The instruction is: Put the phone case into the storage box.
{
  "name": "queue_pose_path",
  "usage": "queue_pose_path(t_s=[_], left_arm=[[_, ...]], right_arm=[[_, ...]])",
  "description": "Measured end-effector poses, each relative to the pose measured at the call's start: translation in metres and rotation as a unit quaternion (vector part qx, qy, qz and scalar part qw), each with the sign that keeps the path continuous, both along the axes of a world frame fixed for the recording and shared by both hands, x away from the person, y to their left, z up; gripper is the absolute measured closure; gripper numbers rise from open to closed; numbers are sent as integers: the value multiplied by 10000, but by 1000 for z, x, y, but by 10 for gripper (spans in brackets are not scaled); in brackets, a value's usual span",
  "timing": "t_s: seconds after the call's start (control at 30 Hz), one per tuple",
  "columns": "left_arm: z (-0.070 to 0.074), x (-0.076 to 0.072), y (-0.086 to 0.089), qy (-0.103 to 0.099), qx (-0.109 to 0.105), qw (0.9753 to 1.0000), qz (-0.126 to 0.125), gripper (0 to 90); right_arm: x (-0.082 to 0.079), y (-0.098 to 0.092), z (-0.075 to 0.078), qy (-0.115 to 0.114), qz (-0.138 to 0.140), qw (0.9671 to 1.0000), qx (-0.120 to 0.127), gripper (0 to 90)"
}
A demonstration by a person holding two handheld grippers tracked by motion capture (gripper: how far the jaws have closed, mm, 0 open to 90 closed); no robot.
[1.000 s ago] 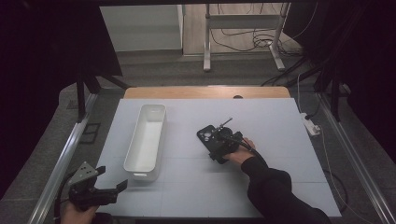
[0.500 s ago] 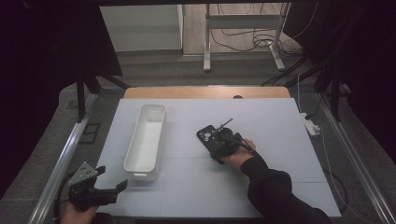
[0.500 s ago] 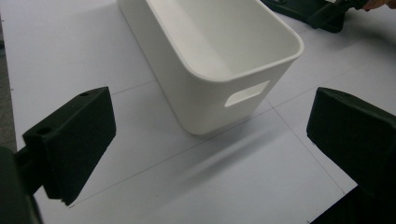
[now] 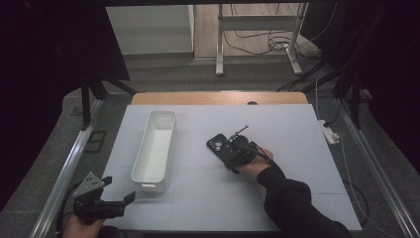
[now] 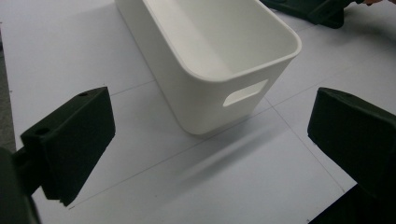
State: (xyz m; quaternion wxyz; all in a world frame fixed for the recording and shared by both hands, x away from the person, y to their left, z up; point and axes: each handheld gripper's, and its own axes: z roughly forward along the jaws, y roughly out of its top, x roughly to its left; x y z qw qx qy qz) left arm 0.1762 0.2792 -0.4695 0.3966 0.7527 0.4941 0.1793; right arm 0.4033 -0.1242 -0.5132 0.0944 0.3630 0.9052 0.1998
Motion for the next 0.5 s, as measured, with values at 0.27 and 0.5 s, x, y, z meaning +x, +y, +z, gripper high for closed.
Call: queue_pose_path(t_s=[0.27,0.5], left_arm=[[0,0,-2,-29,67,10000,-57,11],[1,0,-3,-22,97,9998,-164,10]], right_arm=[[-1,-6,4,7,23,9998,175,152],[-4,-10,11,-70,114,9993,359,153]])
